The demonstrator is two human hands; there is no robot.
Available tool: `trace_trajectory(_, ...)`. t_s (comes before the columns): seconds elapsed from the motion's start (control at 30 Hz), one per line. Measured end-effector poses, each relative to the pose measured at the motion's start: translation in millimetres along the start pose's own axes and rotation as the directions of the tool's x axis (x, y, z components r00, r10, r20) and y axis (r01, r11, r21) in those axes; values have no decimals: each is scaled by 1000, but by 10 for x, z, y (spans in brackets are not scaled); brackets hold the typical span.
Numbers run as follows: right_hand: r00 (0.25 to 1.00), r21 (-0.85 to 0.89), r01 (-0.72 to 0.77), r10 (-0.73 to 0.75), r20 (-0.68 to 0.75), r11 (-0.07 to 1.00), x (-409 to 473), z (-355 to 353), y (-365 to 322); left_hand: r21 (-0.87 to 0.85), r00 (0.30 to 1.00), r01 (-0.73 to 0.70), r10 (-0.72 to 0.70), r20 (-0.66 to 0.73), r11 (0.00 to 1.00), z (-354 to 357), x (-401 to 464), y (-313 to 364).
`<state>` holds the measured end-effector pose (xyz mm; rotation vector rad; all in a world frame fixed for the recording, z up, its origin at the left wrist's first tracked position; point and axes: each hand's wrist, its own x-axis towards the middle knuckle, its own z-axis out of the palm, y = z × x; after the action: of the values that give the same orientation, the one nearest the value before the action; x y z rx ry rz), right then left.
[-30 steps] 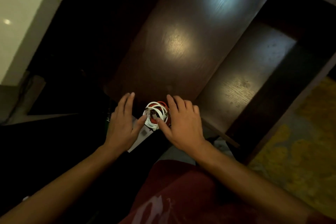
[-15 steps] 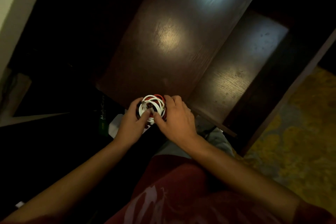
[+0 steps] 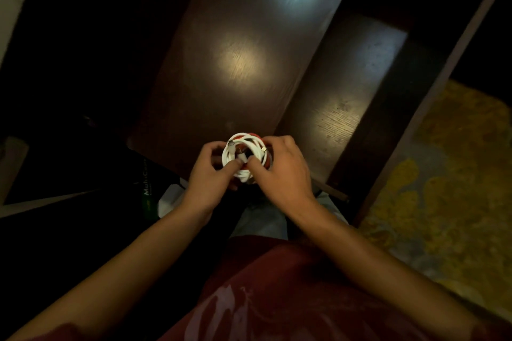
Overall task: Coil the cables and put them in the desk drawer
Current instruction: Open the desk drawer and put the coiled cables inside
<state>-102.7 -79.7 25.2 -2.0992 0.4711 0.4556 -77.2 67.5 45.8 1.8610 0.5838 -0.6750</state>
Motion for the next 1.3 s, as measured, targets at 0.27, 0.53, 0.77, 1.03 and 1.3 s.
trace_trajectory(0.27,959,138,-29,66,-275,990,224,-733,514,-9,969,-129,128,213,992,874,191,481)
trace_trajectory(0.53,907,295,-185,279,-317,938,578,-906,1152,100,938,-193,154,312,976,1604,654,436)
trace_trajectory(0.77,834,355,-372,477,-278,857,1164,-615,1486,223,973,-101,49,228,970,2097,1219,199)
trace_trajectory(1.03,820,223,-499,540,-190,837,1626,-439,1877,295,961,-141,59,269,945,2372,1817,-184)
trace_trajectory(1.3,809,319,-524,578,-104,790,1781,-450,2060,299,952,-134,39,303,945,2510,2040,-226)
